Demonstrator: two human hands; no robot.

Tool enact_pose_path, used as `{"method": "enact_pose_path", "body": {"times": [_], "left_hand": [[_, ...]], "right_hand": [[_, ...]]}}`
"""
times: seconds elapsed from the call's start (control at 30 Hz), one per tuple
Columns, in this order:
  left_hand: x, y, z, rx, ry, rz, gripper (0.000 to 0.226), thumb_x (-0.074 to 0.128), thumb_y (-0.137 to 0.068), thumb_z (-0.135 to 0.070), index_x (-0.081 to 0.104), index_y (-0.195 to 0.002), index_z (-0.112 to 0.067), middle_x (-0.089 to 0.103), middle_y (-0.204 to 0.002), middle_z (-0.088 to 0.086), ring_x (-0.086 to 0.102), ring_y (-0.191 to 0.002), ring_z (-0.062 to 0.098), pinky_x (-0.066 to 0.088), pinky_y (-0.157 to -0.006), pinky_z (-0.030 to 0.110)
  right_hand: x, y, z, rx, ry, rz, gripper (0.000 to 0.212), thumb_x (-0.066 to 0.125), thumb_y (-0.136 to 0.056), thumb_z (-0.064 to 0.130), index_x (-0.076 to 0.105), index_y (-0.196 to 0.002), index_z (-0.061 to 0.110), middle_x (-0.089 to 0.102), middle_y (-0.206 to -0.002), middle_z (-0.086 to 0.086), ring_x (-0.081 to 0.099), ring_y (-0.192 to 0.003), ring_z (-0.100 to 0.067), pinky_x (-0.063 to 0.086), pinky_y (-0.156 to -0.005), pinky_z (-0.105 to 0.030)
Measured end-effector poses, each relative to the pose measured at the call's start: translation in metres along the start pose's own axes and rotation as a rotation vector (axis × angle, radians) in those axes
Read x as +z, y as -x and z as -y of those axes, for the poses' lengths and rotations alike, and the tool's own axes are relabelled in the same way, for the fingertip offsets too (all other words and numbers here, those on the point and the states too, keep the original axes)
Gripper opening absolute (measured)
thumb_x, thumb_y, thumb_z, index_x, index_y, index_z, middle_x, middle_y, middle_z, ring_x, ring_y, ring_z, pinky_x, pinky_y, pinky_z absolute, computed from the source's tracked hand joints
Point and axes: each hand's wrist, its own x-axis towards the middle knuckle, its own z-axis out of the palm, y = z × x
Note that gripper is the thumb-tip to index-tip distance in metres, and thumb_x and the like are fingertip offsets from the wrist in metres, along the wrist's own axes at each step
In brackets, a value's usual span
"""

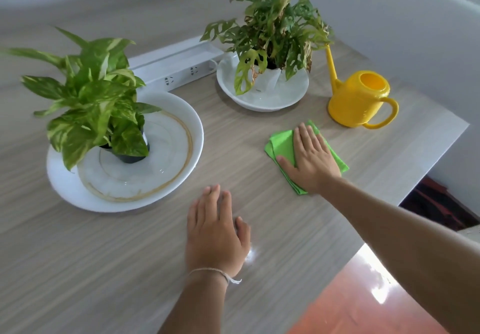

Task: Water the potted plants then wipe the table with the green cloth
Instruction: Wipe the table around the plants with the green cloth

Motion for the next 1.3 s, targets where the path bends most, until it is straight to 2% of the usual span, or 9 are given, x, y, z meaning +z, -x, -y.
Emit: {"method": "enact_pose_path", "body": {"times": [0.1, 0.23, 0.4, 0.57, 0.77, 1.0, 1.13, 1.3], "left_hand": [[-0.001, 0.0, 0.0, 0.003, 0.02, -0.003, 0.055, 0.049, -0.084, -0.029, 0.06, -0.131, -0.004, 0.055, -0.142, 0.019, 0.047, -0.138, 0.037, 0.038, -0.112, 0.054], [0.0, 0.0, 0.001, 0.006, 0.026, -0.013, 0.054, 0.048, -0.084, -0.028, 0.061, -0.13, -0.002, 0.056, -0.141, 0.02, 0.048, -0.137, 0.038, 0.038, -0.112, 0.054], [-0.001, 0.003, -0.003, 0.002, 0.028, -0.008, 0.054, 0.046, -0.086, -0.028, 0.061, -0.13, -0.001, 0.057, -0.14, 0.021, 0.048, -0.136, 0.038, 0.039, -0.112, 0.054], [-0.002, 0.002, -0.002, -0.002, 0.02, -0.006, 0.054, 0.045, -0.087, -0.029, 0.06, -0.132, -0.002, 0.056, -0.142, 0.019, 0.047, -0.138, 0.037, 0.037, -0.114, 0.052], [0.0, 0.004, -0.002, 0.018, -0.034, 0.008, 0.054, 0.051, -0.087, -0.026, 0.057, -0.136, -0.003, 0.053, -0.145, 0.018, 0.045, -0.14, 0.037, 0.034, -0.117, 0.052], [-0.001, 0.002, -0.002, 0.001, -0.056, 0.058, 0.054, 0.044, -0.088, -0.029, 0.056, -0.136, -0.006, 0.051, -0.147, 0.017, 0.045, -0.14, 0.037, 0.033, -0.117, 0.053], [0.0, 0.001, 0.0, -0.01, -0.055, 0.053, 0.053, 0.045, -0.089, -0.029, 0.057, -0.135, -0.007, 0.051, -0.147, 0.016, 0.045, -0.14, 0.036, 0.035, -0.116, 0.053], [-0.003, -0.001, -0.001, -0.004, -0.071, 0.057, 0.053, 0.043, -0.088, -0.029, 0.057, -0.135, -0.007, 0.053, -0.145, 0.016, 0.045, -0.139, 0.034, 0.036, -0.116, 0.052]], "right_hand": [[0.01, 0.058, 0.016, -0.027, -0.012, -0.034, 0.096, 0.01, -0.095, 0.074, 0.0, -0.16, 0.004, -0.006, -0.169, -0.013, -0.012, -0.156, -0.024, -0.002, -0.127, -0.042], [0.027, 0.139, 0.031, -0.047, -0.001, -0.089, 0.094, 0.019, -0.097, 0.07, 0.01, -0.159, 0.0, 0.003, -0.168, -0.017, -0.003, -0.156, -0.028, 0.002, -0.126, -0.043], [0.036, 0.165, 0.035, -0.032, 0.003, -0.1, 0.092, 0.017, -0.097, 0.07, 0.014, -0.159, 0.001, 0.007, -0.168, -0.017, 0.0, -0.157, -0.028, 0.005, -0.126, -0.045], [0.027, 0.141, 0.039, -0.013, -0.012, -0.064, 0.093, 0.012, -0.096, 0.071, 0.007, -0.16, 0.003, 0.0, -0.169, -0.014, -0.006, -0.157, -0.026, 0.003, -0.127, -0.045], [0.002, 0.03, 0.07, 0.0, -0.074, -0.043, 0.087, 0.009, -0.098, 0.066, 0.001, -0.16, 0.005, -0.005, -0.17, -0.013, -0.01, -0.156, -0.025, -0.005, -0.126, -0.044], [-0.009, -0.064, 0.127, 0.015, -0.13, -0.038, 0.088, 0.01, -0.097, 0.064, -0.001, -0.16, 0.004, -0.005, -0.17, -0.013, -0.009, -0.156, -0.026, -0.004, -0.126, -0.048], [-0.011, -0.076, 0.138, 0.021, -0.142, -0.032, 0.087, 0.01, -0.097, 0.064, -0.001, -0.16, 0.004, -0.005, -0.17, -0.014, -0.009, -0.157, -0.026, -0.004, -0.126, -0.047], [-0.008, -0.054, 0.126, -0.056, -0.139, -0.047, 0.085, 0.01, -0.099, 0.063, -0.002, -0.16, 0.005, -0.005, -0.17, -0.011, -0.009, -0.157, -0.024, -0.005, -0.126, -0.044]]}}
